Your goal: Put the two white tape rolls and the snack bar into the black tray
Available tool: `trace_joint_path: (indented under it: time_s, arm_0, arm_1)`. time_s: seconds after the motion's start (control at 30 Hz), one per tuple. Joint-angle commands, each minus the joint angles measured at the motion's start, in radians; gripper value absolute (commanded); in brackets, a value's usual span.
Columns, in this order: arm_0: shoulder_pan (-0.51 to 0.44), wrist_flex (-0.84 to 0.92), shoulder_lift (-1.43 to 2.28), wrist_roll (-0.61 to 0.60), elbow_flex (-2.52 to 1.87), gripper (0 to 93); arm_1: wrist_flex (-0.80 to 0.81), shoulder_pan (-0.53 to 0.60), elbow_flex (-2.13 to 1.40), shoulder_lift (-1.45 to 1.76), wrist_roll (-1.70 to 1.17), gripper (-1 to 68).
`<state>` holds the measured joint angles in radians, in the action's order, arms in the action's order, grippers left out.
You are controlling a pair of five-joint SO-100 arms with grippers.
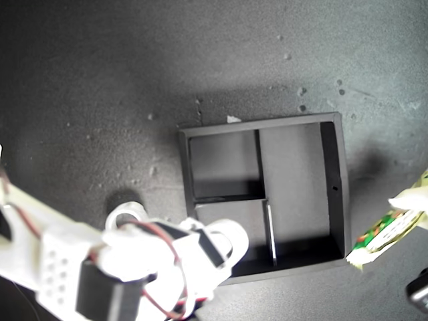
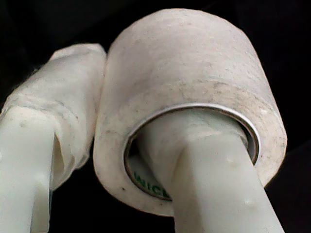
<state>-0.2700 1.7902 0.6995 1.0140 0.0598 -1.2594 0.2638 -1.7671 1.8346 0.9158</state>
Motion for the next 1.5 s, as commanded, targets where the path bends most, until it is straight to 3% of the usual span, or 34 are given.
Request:
trace_joint_path:
  time_s: [0.0,0.6,0.73,0.9,1.27,1.47]
  arm_0:
    - [-0.005,0.037,-0.063,0.015,0.167,0.0]
    - [-0.098,0.031,-0.201,0.104,0.167,0.0]
    - [-0.109,0.017,-0.204,0.094,0.167,0.2]
    - [-0.133,0.000,-0.212,0.077,0.167,8.6]
    - [-0.120,0.026,-0.193,0.103,0.167,13.5]
    - [-0.051,0.044,0.110,0.041,-0.083,10.5]
  arm_1:
    - [-0.107,-0.020,0.325,-0.230,-0.106,-0.4]
    - [0.005,-0.109,0.489,-0.399,-0.298,-0.4]
    - [-0.043,-0.104,0.660,-0.554,-0.377,-0.4]
    - [-0.129,-0.114,0.877,-0.718,-0.417,-0.4]
    - [-0.138,-0.120,0.894,-0.733,-0.426,-0.4]
    - [-0.121,-0.103,0.890,-0.759,-0.426,-0.4]
